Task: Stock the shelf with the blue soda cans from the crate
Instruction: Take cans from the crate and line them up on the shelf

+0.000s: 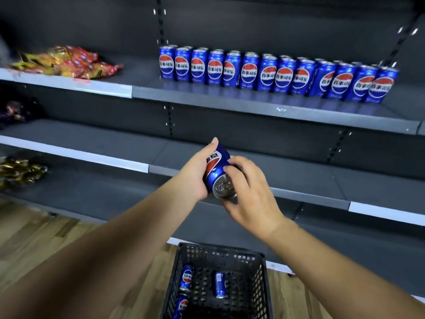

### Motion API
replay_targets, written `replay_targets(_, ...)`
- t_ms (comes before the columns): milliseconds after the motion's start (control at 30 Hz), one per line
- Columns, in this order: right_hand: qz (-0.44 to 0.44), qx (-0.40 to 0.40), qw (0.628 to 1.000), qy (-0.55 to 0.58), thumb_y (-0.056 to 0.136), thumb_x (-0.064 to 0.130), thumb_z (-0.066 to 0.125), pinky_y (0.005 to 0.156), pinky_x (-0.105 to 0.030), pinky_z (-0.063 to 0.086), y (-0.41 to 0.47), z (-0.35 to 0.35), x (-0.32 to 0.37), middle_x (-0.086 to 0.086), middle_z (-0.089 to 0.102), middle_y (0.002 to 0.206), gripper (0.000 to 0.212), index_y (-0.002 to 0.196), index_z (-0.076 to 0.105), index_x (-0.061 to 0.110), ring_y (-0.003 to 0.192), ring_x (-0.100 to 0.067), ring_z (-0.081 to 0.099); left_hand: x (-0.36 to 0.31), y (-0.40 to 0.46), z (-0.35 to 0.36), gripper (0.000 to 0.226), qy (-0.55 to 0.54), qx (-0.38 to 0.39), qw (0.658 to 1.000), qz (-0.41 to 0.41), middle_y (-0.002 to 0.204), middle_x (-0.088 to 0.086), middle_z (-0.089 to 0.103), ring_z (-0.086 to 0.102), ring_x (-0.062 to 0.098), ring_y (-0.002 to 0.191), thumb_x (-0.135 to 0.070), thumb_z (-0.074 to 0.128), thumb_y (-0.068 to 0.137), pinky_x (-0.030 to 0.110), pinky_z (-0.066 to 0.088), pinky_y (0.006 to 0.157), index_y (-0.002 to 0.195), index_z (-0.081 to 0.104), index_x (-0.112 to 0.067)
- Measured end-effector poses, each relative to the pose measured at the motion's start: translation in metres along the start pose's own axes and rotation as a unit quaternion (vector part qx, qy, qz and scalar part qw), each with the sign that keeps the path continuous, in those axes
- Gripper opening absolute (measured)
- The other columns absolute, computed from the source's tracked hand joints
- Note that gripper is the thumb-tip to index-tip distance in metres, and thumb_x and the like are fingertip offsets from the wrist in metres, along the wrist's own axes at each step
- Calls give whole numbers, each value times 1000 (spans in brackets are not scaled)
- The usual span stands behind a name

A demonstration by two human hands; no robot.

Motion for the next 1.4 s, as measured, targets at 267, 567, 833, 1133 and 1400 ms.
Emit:
replay_targets(267,-7,-25,999,-23,55,4,84,97,-40,38,31,-15,-1,-12,34,133,75,116,42,13,117,-31,41,-33,-9,10,38,-9,45,996,76,77,9,70,68,22,64,-45,66,80,30,56,58,97,64,-11)
replay_targets(567,128,113,985,11,65,3,78,96,-46,47,31,-10,-19,-11,39,137,89,138,30,18,120,-28,47,-65,-24,8,59,99,-2,975,197,98,13,71,69,24,72,-23,83,67,39,58,68,118,56,-9)
replay_targets(833,631,79,648,420,91,21,61,62,-27,43,21,2,-23,-8,61,85,10,88,58,12,77,-22,58,-86,-38,10,77,258,44,931,255,91,-4,69,67,12,75,-6,83,43,25,52,65,114,57,-23)
replay_targets(1133,711,171,409,546,95,55,37,47,-28,52,15,-5,5,-19,69,79,56,102,52,1,58,-26,66,-93,-61,16,88,373,111,879,276,108,-4,67,66,17,93,-1,81,42,29,55,77,120,53,-30)
replay_targets(1400,670,213,371,607,92,61,33,38,-28,51,33,-12,16,-23,67,76,75,99,58,-10,54,-27,67,-89,-83,35,101,479,176,811,286,116,-6,62,64,16,102,6,86,49,28,56,83,134,43,-29)
Point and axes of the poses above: each hand's wrist, its own y-axis towards the middle knuckle, its own z-axis out of the palm, x = y × z, the point moved 4 cm from there along y, towards the middle knuckle
